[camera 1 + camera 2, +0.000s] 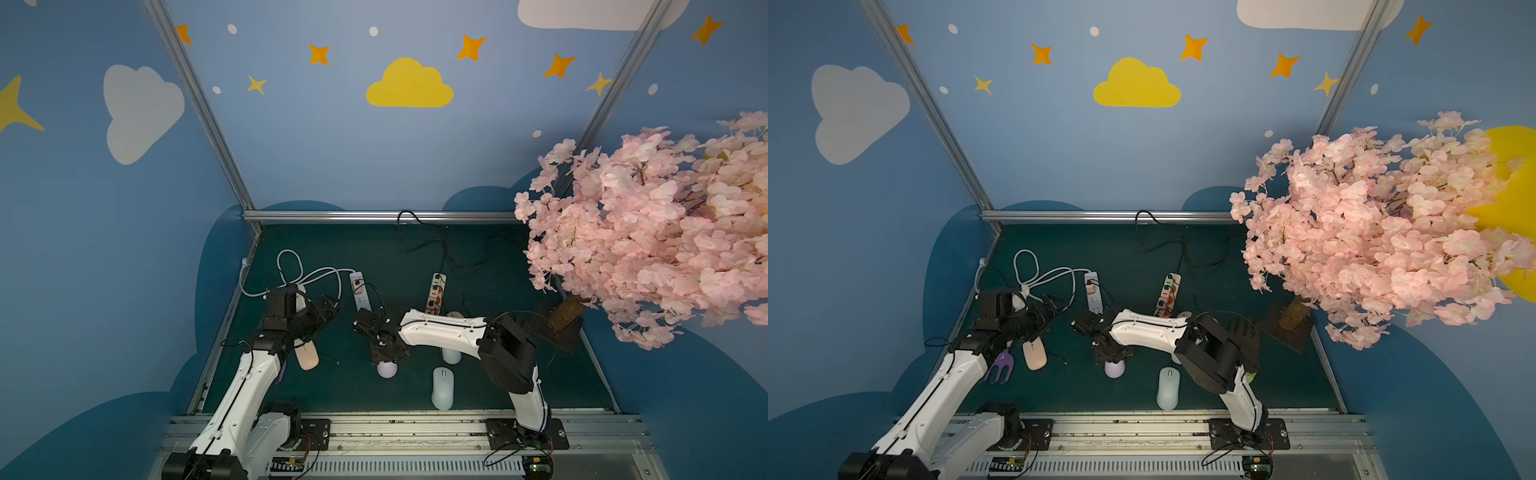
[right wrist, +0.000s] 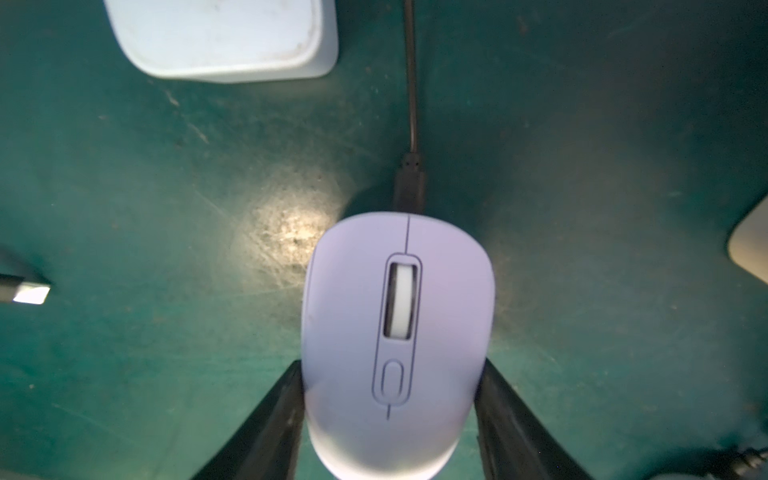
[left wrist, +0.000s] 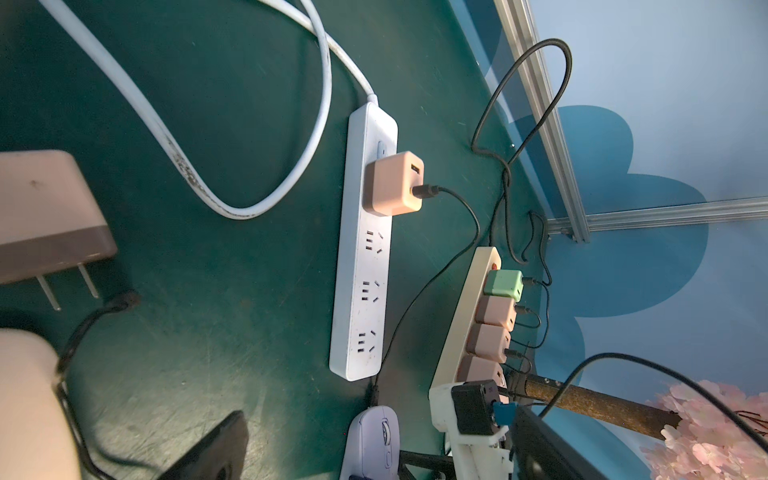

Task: Unplug the wireless mouse
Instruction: Pick up the mouse from the center of the board.

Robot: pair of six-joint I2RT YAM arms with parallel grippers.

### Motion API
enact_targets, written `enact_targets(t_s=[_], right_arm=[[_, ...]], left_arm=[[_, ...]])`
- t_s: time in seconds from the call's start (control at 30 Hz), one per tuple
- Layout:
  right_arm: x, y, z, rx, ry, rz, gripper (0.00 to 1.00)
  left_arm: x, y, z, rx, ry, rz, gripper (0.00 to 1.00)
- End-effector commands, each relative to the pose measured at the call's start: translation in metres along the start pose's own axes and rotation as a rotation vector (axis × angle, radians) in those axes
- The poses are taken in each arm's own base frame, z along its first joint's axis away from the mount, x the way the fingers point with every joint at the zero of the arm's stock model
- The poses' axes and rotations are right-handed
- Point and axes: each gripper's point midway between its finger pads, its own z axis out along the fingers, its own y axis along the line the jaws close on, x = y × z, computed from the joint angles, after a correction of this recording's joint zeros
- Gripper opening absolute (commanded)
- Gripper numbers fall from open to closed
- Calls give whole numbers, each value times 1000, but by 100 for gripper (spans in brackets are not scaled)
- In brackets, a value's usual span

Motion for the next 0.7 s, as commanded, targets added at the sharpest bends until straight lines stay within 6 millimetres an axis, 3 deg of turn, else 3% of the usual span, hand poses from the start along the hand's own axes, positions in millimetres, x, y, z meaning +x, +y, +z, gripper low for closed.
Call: enact_targets(t_s=[0.0, 0.4, 0.5, 0.67], right_arm=[[9, -2, 17, 17, 62, 13, 63], [10, 0, 22, 16, 80, 8, 65], [9, 0, 20, 16, 76, 7, 59], [-1, -1, 0, 5, 15, -46, 51]], left_arm=[[2, 4, -1, -10, 1, 5, 98], [2, 6, -2, -15, -4, 7, 98], [2, 7, -2, -20, -5, 7, 98], [2, 6, -3, -12, -11, 24, 98]])
